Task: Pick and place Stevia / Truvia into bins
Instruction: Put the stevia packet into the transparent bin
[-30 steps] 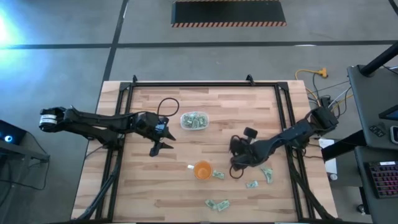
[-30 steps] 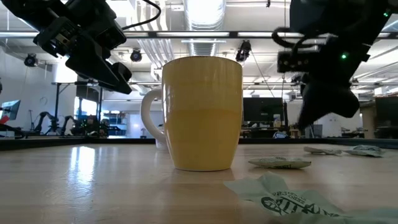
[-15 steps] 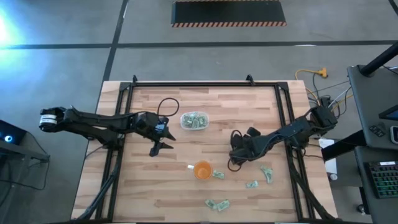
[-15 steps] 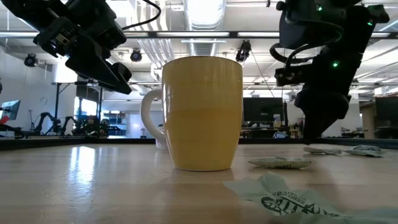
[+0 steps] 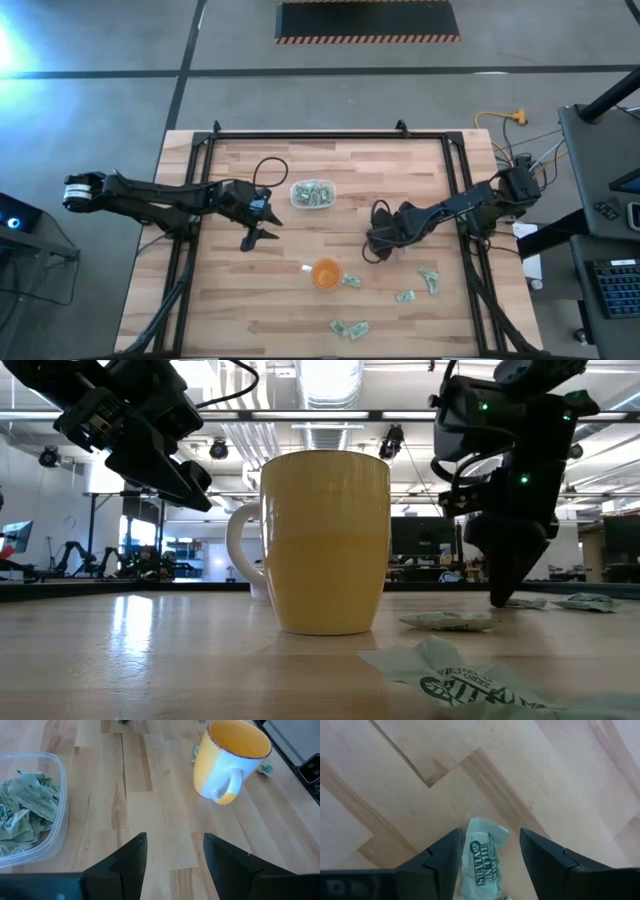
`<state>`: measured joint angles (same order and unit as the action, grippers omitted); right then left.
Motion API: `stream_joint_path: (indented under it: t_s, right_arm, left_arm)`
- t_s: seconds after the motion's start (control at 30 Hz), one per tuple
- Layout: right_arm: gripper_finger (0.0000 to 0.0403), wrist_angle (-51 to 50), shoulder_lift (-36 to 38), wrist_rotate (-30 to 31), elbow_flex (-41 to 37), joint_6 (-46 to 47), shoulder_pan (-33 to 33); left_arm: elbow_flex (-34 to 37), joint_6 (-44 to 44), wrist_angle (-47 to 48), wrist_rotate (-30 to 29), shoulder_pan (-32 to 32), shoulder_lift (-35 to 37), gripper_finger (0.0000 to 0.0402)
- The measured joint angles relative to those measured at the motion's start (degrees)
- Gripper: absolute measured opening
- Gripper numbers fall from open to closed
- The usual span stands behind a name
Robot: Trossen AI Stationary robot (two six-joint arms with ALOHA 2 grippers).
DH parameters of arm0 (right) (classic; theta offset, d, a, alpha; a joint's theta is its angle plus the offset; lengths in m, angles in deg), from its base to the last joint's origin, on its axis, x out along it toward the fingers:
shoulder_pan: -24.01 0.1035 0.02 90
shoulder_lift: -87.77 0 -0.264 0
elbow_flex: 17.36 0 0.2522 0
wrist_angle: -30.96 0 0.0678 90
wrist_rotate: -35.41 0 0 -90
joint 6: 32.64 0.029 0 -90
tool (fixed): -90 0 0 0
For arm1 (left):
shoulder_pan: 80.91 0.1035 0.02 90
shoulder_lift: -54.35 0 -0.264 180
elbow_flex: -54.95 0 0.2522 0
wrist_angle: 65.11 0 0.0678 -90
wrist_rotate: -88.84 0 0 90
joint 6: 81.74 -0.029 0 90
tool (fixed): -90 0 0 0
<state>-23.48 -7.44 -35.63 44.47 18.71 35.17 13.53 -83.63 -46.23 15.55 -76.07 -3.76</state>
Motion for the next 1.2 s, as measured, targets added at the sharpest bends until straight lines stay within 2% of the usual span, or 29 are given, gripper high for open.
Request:
stream_joint_path:
  t_s: [0.23,0.67,0.93,1.2]
  right_arm:
    - [0.0157,1.37,0.20,-1.97,-0.61,-0.54,-0.85]
    - [0.0015,4.14,0.05,-2.53,-0.76,-7.55,-0.77]
    - [0.0009,9.92,-0.19,0.40,-0.70,-15.41,-0.83]
    - [0.0008,20.29,-0.19,10.77,1.10,-29.64,-1.47]
  left_arm:
    - [0.00,0.00,0.06,-0.01,0.01,0.00,0.0178]
    - [0.00,0.00,0.05,-0.01,0.01,0.00,0.0178]
    - [0.00,0.00,0.02,-0.02,0.01,0.00,0.0178]
    - [0.02,-0.04,-0.11,-0.02,0.00,-0.02,0.0178]
